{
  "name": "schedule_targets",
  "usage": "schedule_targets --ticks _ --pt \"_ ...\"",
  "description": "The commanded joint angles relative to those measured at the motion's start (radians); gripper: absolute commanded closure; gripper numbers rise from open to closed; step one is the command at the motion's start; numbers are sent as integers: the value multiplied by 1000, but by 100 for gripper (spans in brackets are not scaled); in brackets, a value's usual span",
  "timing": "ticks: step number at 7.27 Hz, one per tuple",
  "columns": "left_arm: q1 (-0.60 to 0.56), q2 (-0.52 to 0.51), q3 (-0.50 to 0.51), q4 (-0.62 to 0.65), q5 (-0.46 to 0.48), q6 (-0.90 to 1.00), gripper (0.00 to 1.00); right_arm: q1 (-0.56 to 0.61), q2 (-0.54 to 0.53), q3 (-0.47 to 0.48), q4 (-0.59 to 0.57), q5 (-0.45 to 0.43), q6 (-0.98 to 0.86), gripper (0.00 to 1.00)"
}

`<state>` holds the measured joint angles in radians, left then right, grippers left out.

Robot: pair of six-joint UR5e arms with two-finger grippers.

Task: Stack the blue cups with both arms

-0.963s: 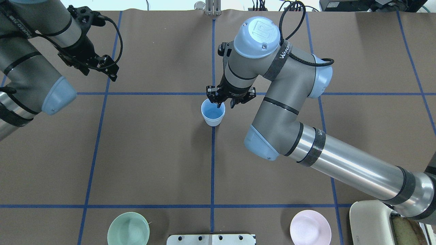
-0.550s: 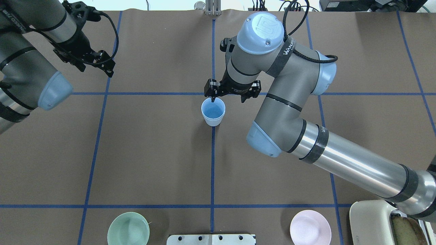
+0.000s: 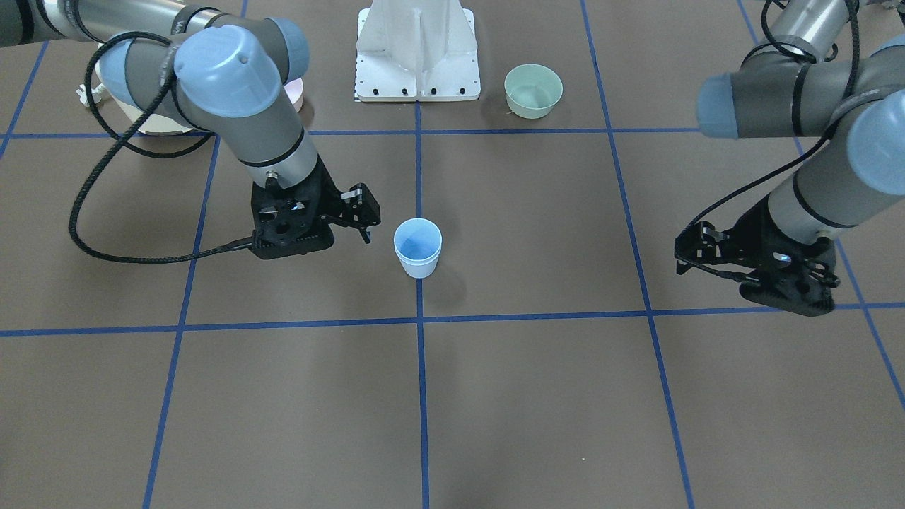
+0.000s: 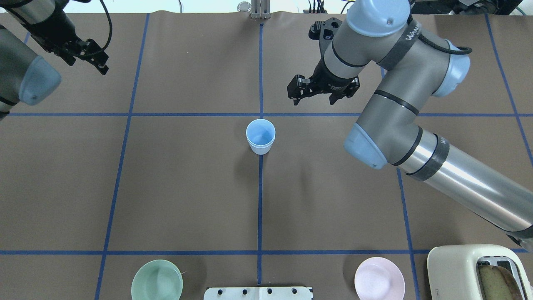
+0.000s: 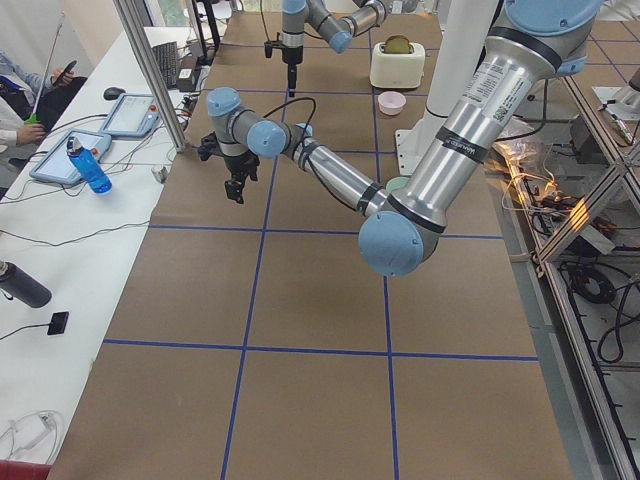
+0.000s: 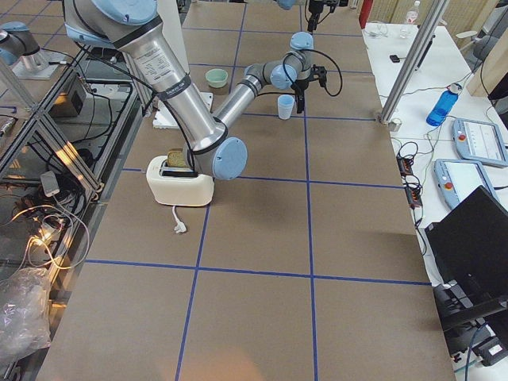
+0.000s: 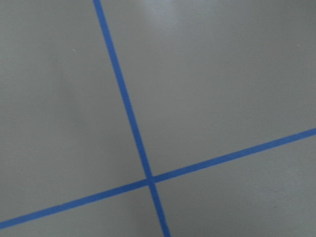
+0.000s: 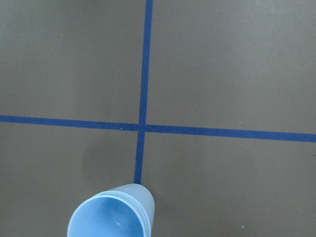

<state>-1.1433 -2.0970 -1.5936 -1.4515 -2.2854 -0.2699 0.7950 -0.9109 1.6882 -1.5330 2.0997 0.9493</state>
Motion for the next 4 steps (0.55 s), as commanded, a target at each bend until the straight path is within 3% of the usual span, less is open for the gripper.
schedule_targets --ticks 1,4 --pt "-103 2 41 78 0 191 0 56 -78 48 -1 -24 -30 0" --pt "-216 67 118 80 -5 404 0 217 -201 44 -3 -12 -46 0"
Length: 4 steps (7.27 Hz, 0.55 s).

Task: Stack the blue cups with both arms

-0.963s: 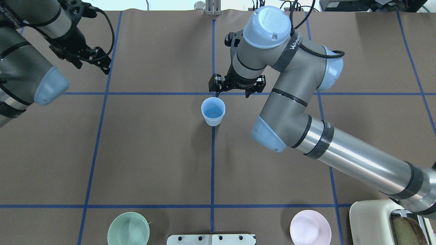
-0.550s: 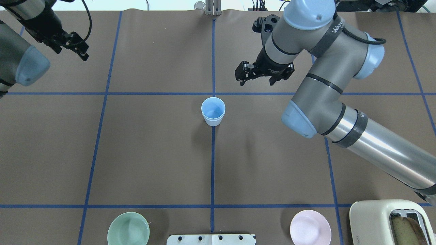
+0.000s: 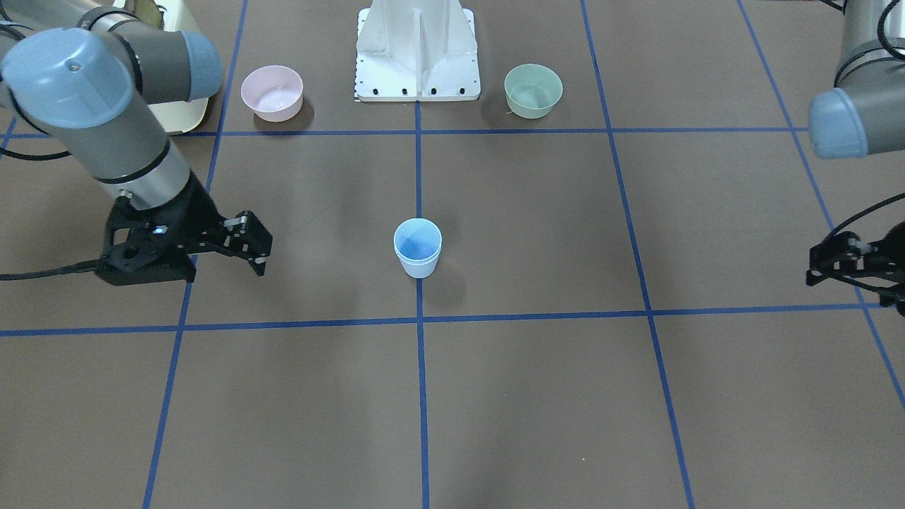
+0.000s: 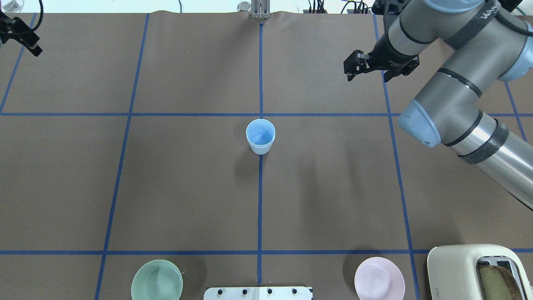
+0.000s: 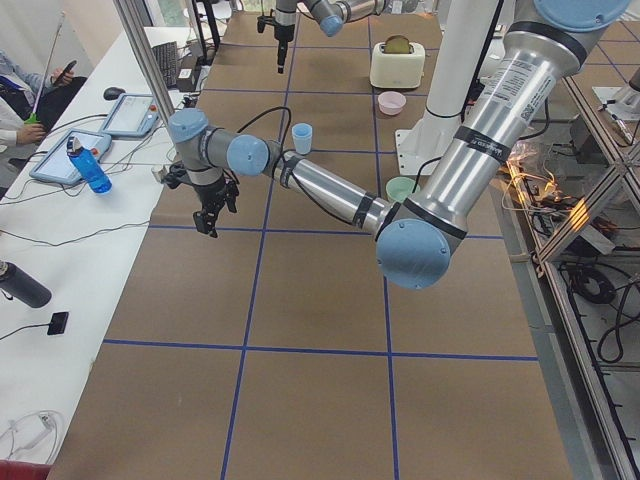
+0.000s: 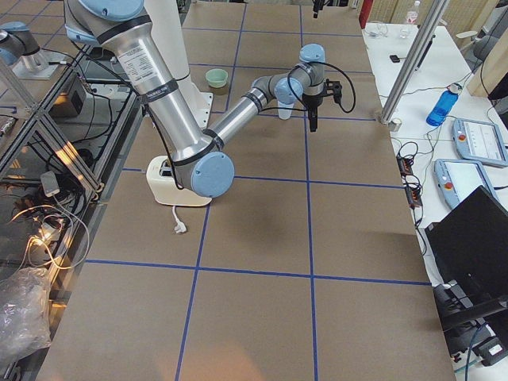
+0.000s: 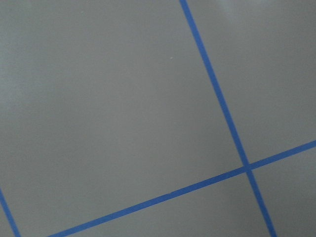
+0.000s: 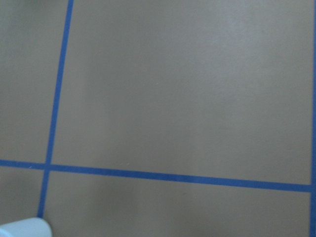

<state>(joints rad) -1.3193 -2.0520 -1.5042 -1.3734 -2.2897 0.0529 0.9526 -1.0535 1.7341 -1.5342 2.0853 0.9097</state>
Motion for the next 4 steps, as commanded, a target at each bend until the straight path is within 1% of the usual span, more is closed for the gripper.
schedule_targets --ticks 1,2,3,4 --pt "-58 42 35 2 1 122 0 98 -98 -1 -9 10 -6 0" --pt "-79 49 50 2 -2 128 0 163 -158 8 -10 63 -6 0" --pt "-95 50 56 1 -1 130 0 246 -243 30 -7 135 -52 0" --pt "-109 62 56 1 -2 137 0 335 -341 59 -13 169 -218 0"
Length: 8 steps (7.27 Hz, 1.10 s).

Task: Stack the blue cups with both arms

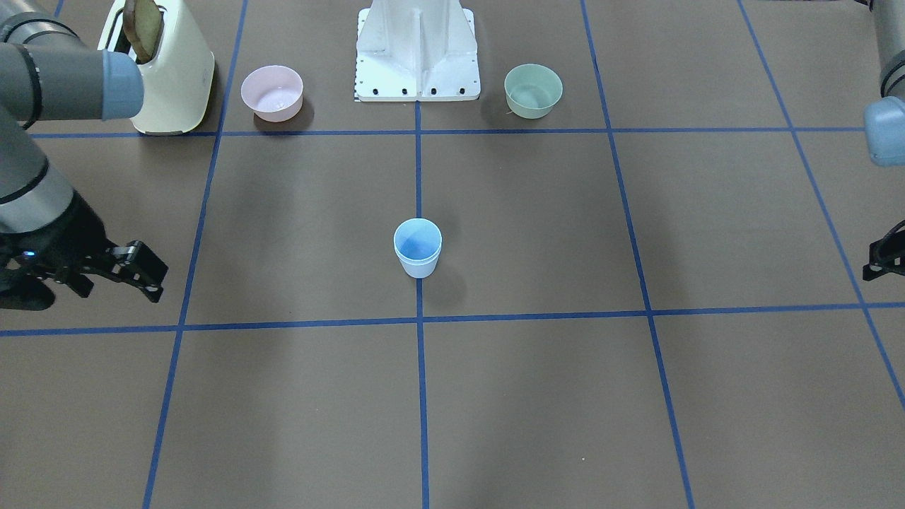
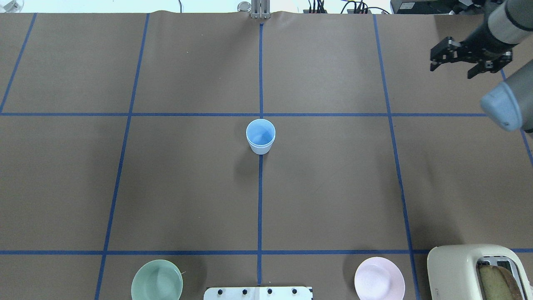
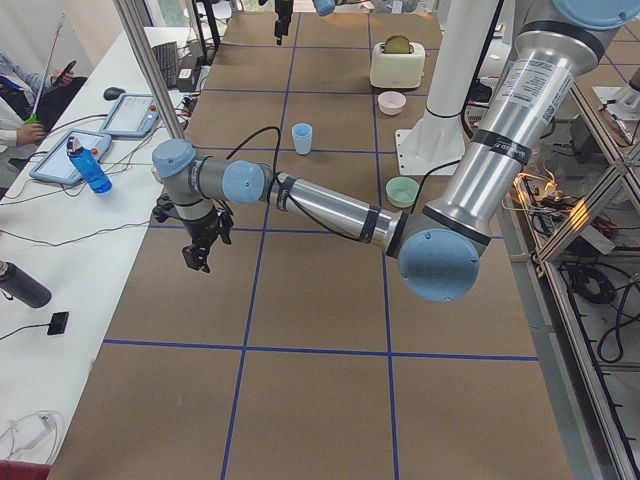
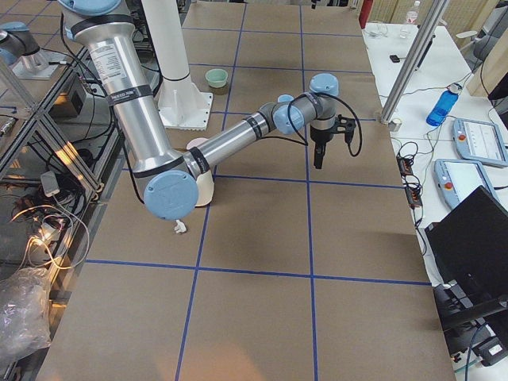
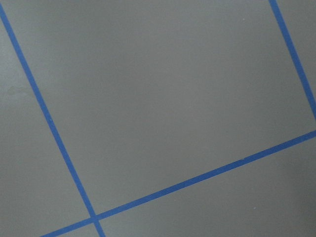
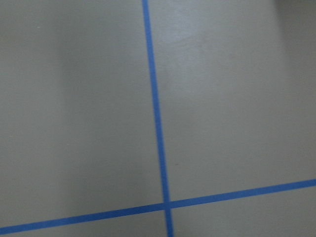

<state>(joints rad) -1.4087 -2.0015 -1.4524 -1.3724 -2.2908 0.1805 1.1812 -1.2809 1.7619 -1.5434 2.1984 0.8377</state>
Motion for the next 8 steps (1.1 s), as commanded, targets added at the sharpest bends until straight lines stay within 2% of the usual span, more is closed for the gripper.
schedule_targets --ticks 1,3,4,6,8 --pt "-29 13 13 3 2 69 0 174 -183 36 -7 66 -266 0" --pt "-47 32 38 1 1 90 0 254 -282 45 -23 89 -409 0" --pt "-58 47 38 1 -1 91 0 279 -319 72 -76 102 -499 0" --pt "-68 93 38 3 -74 90 0 349 -362 87 -164 90 -690 0" --pt "-75 162 27 3 -85 90 0 363 -393 88 -169 89 -693 0"
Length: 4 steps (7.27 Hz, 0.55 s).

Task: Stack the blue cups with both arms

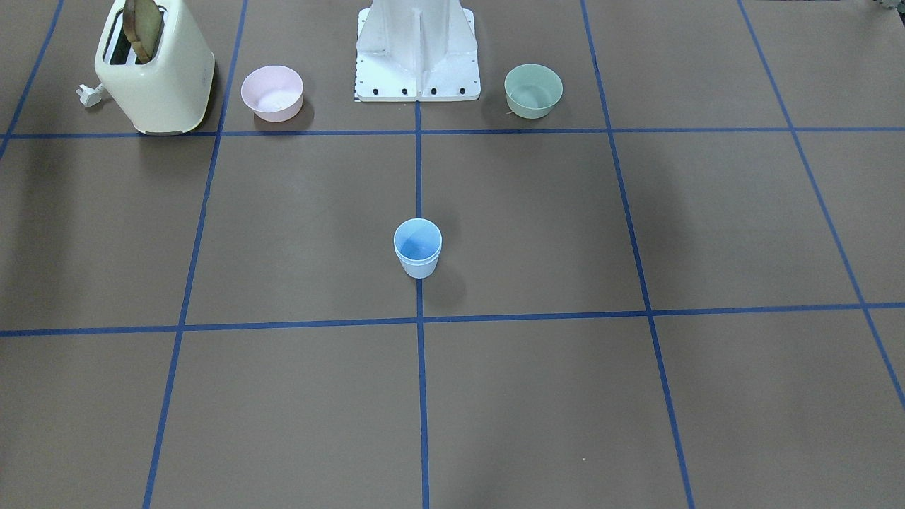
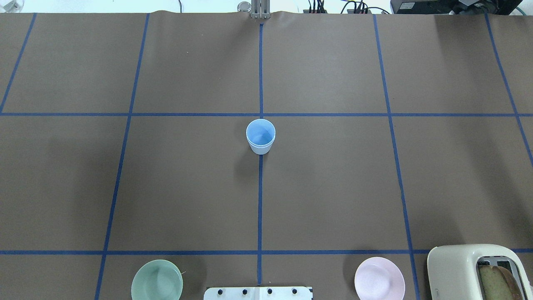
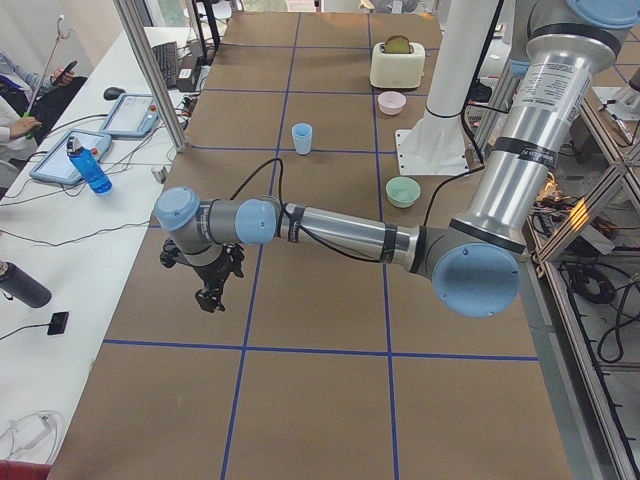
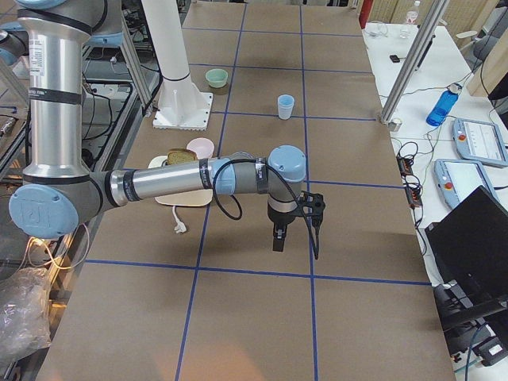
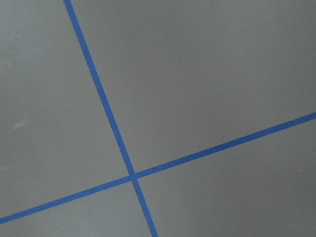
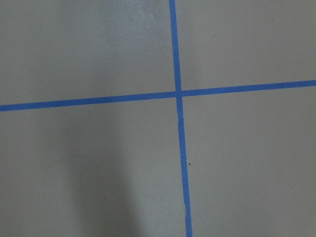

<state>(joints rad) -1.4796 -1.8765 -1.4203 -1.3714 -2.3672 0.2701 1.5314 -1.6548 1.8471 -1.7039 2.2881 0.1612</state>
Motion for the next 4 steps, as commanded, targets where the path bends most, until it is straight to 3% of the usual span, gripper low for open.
schedule_targets --ticks 1,3,4 --pt "-4 71 -9 -3 -9 0 1 13 -31 12 -8 -1 -17 0" --pt "-13 167 -84 -5 -4 -2 1 13 -48 23 -6 -1 -17 0" --pt "-13 263 -197 -3 -4 -15 1 15 -45 26 -8 -1 -17 0"
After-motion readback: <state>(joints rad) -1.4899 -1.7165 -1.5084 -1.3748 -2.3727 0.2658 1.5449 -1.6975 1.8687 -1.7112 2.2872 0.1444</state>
